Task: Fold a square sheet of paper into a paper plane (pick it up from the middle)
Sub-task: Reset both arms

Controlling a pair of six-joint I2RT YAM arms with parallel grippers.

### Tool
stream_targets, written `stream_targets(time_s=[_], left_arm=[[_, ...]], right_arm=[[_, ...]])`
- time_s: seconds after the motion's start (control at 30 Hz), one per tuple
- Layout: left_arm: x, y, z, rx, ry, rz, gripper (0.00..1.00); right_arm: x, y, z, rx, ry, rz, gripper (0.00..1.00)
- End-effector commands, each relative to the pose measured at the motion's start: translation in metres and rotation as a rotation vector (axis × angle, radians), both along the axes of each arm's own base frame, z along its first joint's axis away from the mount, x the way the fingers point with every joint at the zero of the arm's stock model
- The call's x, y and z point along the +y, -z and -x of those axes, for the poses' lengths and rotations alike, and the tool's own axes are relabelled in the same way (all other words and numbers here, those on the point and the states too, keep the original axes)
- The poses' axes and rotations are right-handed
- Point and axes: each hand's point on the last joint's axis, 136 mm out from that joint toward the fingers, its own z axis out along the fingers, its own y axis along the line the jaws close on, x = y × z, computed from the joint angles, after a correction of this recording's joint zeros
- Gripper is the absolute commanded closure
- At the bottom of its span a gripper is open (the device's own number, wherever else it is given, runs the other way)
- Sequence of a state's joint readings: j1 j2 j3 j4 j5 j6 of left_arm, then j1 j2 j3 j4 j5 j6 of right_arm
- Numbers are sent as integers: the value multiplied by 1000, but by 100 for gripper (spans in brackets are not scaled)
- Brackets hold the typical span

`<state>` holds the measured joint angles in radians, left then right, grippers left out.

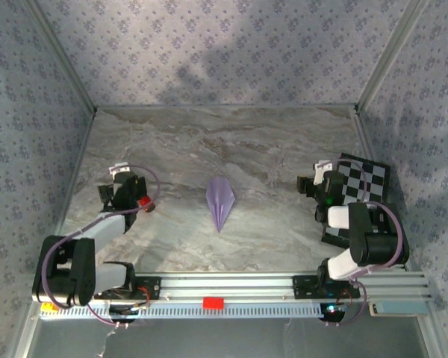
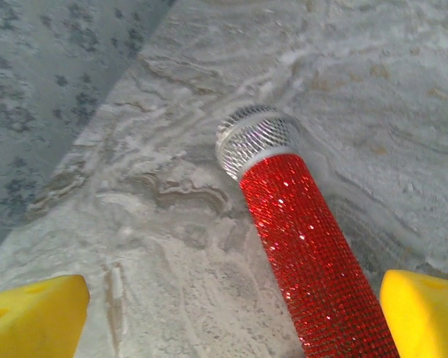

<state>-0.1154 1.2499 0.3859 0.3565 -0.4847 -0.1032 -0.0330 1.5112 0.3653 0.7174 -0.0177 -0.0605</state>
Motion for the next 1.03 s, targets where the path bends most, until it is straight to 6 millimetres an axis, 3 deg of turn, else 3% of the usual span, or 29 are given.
stream_targets(time_s=[0.0,0.17,0.33,0.4,0.53,1.0], left_arm=[[-12,-29,-29,-171,106,2,0],[-8,-24,-46,-173,166,89,0],[-19,-21,-53,-196,264,167,0],[-25,-6,-51,-239,304,164,1],[-6,0,-56,-208,178,162,0],[-15,0,-59,-183,203,118,0]], right_arm=[[-7,-20,-15,-79,30,-29,0],[-8,-21,-15,-77,54,1,0],[-8,-21,-15,-77,54,-2,1],[-8,-21,-15,-78,52,-3,0],[-8,-21,-15,-78,52,-3,0],[-8,-21,-15,-79,52,-2,0]])
